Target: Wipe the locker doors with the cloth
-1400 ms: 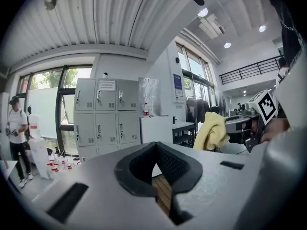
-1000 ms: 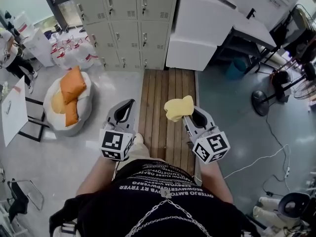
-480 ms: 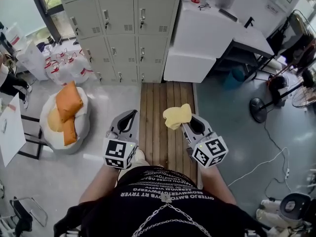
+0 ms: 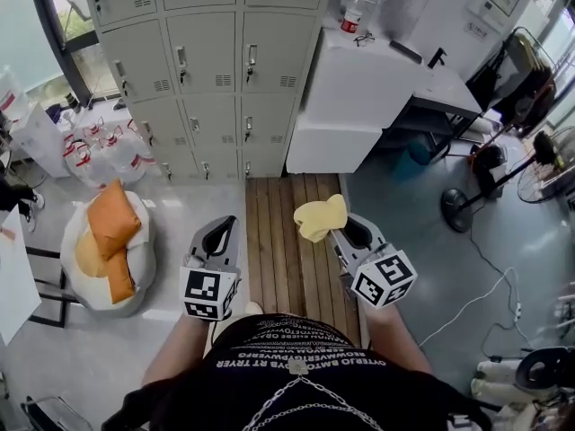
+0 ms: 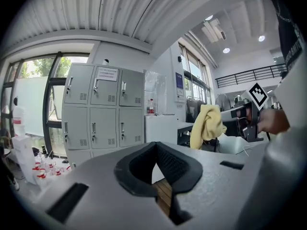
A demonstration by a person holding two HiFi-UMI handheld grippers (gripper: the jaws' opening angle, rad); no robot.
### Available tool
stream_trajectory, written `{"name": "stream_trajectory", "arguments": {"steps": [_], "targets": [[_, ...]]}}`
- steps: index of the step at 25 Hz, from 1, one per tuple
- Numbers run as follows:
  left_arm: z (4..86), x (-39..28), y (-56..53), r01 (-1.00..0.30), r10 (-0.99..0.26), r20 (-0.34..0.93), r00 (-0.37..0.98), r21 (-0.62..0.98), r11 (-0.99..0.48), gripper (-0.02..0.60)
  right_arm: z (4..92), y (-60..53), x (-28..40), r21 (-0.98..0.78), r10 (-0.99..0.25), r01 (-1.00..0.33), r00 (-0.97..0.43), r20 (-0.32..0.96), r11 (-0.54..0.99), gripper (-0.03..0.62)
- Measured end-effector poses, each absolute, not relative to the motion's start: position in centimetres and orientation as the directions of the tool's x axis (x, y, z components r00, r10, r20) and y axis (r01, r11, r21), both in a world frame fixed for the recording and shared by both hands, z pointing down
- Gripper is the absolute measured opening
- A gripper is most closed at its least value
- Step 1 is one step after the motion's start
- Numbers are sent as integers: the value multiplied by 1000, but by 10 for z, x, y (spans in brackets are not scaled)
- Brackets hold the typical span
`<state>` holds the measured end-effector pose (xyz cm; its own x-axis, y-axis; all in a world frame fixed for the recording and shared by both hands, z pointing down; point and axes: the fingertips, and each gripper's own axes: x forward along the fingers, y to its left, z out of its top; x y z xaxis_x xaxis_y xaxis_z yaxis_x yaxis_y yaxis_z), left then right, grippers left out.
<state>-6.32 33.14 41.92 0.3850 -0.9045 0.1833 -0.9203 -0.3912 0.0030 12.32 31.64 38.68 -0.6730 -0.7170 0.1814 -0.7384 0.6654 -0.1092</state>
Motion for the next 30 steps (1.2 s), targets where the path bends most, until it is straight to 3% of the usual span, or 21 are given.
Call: {"name": "stream_trajectory", "arguments": {"steps": [14,30], "targets": [[455,-80,286,-894,-860,253,444,59,-444,6,421,283,115,-163,-761,-797,-604,235,582,74],[469,-93,222,-925,-883,284,373,38,-378,6,435,205,95,-175,-704,-741,-671,232,648,74]]}}
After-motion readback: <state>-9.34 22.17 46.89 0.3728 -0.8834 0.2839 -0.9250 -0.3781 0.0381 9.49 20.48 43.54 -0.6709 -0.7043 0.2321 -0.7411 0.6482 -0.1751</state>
